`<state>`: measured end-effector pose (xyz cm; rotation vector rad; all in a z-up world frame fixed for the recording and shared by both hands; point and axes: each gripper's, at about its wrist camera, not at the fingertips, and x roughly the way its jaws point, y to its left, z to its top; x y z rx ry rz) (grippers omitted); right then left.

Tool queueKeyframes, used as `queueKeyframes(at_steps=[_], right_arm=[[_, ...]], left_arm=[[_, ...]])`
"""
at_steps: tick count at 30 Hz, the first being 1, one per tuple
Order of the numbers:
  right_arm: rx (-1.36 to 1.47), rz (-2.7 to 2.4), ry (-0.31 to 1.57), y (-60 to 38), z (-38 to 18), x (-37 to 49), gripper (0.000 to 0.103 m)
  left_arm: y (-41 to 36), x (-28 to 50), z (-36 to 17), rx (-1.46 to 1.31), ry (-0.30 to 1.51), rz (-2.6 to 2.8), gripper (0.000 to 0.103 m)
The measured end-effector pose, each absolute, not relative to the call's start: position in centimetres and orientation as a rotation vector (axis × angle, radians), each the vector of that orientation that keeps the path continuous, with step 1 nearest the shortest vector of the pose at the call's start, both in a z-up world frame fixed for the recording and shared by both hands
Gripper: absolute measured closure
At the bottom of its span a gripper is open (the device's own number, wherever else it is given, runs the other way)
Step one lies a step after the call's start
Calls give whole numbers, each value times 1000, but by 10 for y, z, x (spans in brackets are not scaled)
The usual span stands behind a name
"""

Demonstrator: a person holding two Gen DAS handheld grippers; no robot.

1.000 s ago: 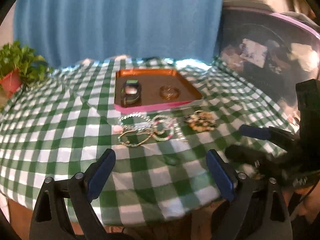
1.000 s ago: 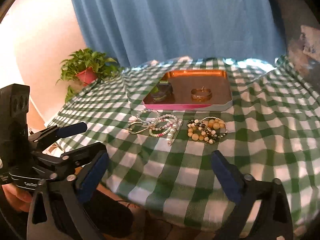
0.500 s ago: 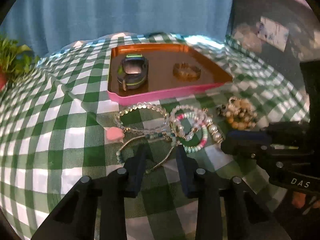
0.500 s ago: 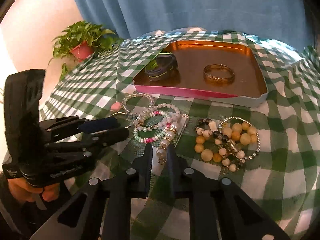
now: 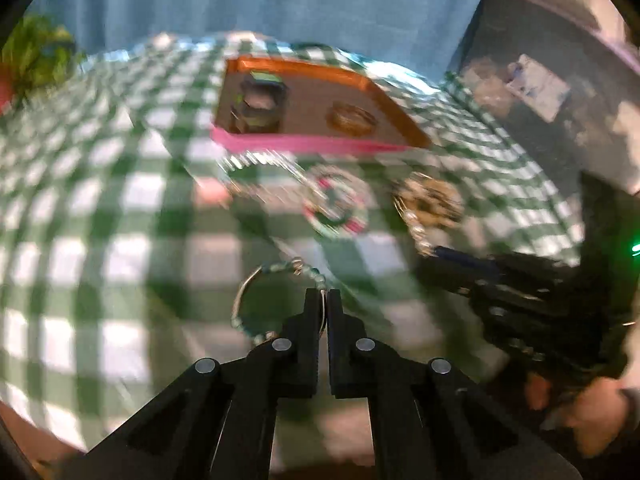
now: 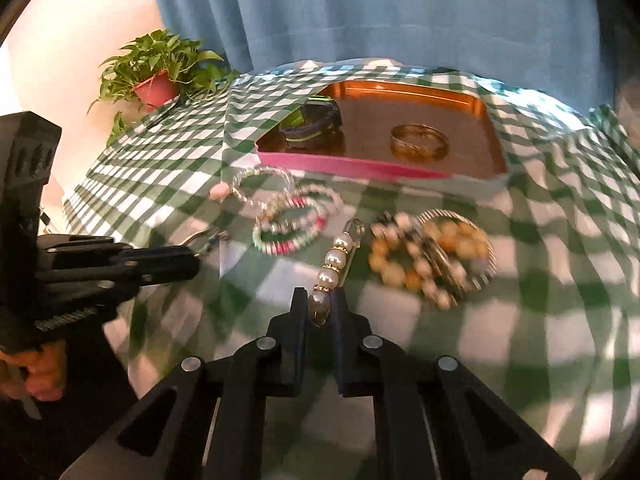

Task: Organize jewelry
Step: 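Grasp the pearl safety pin with the right tool while the left tool grasps the green beaded bracelet, then lift and carry the pearl pin and green bracelet over the tray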

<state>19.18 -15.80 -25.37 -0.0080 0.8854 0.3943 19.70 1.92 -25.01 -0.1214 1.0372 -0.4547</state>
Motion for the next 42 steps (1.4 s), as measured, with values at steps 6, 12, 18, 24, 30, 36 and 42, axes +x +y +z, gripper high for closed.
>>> queueKeyframes(at_steps=[6,12,18,24,30,36,42], right_arm=[[-6,382,877,-163,-255,177,91],[-29,383,833,-161,-250,179,66],[-59,399,833,-156,-256,184,59],[-154,356,820,-147,-258,188,78],[-158,339,825,-154,-256,188,93],[-92,328,794,-168,-244,178,93],[-70,320,775,-168,-231,166,93]], left_arm=[[15,192,-255,-89,1071,-426,96],[15,193,-248,88,1024,-345,73],[14,193,-259,162,989,-342,29],[21,198,-258,129,923,-321,71],[39,209,-258,13,929,-313,95],[39,206,-251,-56,956,-339,98],[35,195,-229,-66,948,-343,98]])
